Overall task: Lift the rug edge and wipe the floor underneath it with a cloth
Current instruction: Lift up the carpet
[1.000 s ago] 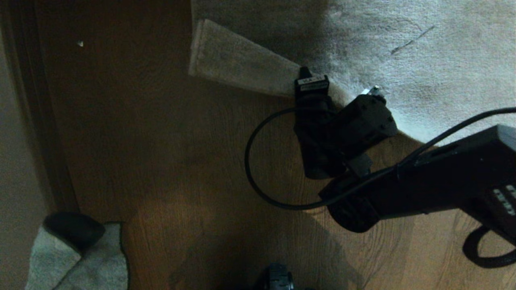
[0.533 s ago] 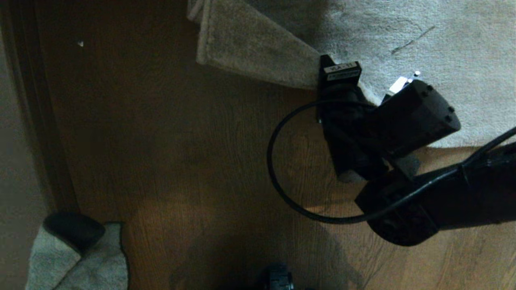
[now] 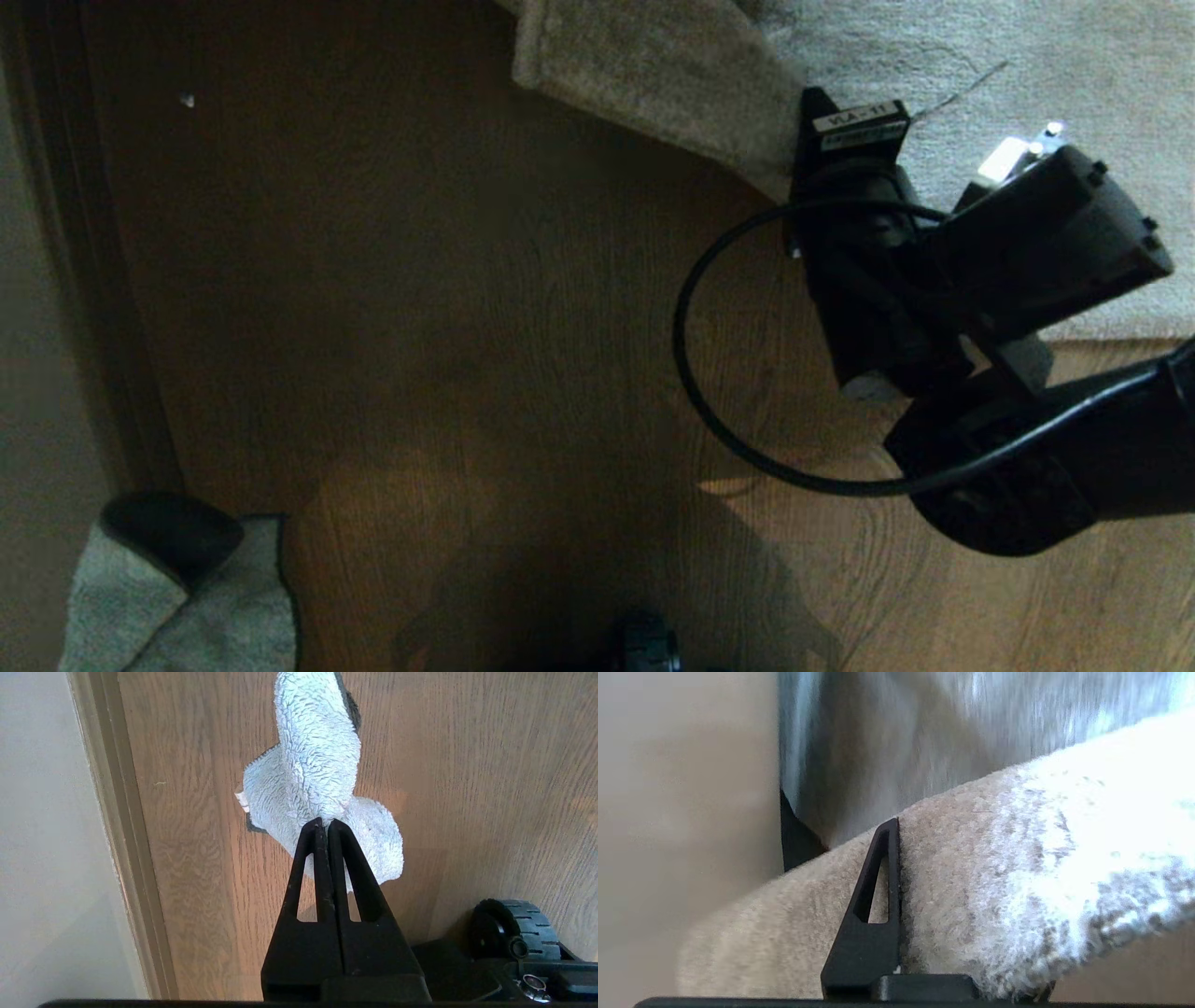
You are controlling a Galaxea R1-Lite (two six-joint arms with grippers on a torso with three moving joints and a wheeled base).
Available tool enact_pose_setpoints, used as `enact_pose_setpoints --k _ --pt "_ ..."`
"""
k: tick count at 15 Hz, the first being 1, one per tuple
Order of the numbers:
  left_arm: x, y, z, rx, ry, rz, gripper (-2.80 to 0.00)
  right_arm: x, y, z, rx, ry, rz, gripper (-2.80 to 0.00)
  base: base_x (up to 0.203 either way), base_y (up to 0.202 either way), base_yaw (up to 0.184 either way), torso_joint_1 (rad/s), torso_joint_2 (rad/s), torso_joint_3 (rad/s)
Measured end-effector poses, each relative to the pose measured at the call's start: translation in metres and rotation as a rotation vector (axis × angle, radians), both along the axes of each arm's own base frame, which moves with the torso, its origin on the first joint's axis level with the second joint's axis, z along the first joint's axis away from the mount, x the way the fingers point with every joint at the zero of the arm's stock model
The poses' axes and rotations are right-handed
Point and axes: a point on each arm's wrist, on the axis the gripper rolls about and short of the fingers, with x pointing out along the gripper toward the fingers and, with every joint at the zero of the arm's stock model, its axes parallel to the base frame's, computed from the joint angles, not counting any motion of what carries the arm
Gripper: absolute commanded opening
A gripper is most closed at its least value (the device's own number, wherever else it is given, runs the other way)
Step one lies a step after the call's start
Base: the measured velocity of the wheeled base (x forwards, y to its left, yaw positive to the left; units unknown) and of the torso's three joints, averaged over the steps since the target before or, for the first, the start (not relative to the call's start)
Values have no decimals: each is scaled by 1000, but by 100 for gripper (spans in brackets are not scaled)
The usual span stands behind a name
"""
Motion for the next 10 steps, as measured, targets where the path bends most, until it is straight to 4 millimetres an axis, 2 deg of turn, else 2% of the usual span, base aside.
enact_pose_setpoints --k 10 --pt "0 0 0 0 0 0 -280 13 -48 20 34 -47 -136 -280 0 0 0 0 0 0"
